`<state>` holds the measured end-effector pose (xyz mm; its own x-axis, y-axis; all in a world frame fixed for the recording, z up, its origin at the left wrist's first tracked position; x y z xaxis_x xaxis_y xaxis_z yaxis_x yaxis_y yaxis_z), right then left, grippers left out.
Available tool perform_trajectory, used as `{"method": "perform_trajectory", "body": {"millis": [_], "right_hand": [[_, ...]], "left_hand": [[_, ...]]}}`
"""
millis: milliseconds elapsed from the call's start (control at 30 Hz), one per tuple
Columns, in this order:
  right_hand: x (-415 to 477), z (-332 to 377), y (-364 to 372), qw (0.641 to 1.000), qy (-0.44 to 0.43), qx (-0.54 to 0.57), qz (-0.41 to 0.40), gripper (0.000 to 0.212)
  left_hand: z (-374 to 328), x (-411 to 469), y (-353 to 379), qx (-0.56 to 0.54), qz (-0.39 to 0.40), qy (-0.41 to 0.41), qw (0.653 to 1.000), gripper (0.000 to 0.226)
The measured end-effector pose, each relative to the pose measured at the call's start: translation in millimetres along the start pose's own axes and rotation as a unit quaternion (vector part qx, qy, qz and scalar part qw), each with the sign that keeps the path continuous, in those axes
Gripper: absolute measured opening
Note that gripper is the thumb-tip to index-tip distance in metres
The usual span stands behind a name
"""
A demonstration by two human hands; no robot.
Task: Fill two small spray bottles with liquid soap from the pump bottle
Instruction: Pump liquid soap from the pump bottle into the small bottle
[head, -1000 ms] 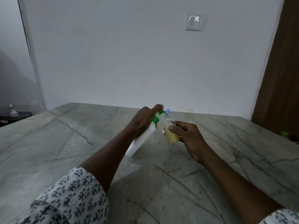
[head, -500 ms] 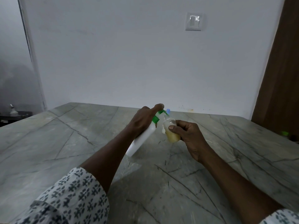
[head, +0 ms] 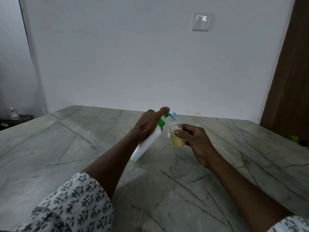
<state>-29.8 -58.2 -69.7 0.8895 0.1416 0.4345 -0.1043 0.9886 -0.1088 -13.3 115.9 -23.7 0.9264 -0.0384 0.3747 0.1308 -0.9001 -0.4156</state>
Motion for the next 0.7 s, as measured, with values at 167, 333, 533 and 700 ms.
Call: {"method": "perform_trajectory", "body": {"millis": [167,333,533,700], "right_hand": [[-1.1,-0.5,-1.1,1.0,0.003,0.009,0.004,0.028],[-1.3,-3.0,0.7,1.0,0.006,0.0,0.012,0.019],[-0.7,-2.7,0.3,1.0,0.013,0.021,0.014,0.02],[-4.0,0.0,-0.6,0.994,0.043,0.091,0.043,0.017]], "left_hand": [[-2.3,-0.7,-0.1,0.007,0.006,-0.003,1.0,0.054],[-4.1,-2.3,-1.3,0.006,-0.008,-0.001,1.0,0.056],[-1.3,-0.7,-0.2,-0.007,0.009,-0.006,1.0,0.06],[0.6,0.6,1.5,0.0,0.01,-0.01,1.0,0.072]]}}
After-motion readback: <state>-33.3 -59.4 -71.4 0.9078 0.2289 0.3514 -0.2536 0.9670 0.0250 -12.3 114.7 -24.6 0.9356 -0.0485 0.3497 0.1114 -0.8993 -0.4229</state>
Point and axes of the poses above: each hand's wrist, its own x-axis towards the middle knuckle, its own y-axis out of the palm, z = x × y, the point moved 3 cm from there along x, towards the middle knuckle, and after that the axes turned 1 degree about -x, right-handed, at the moved point
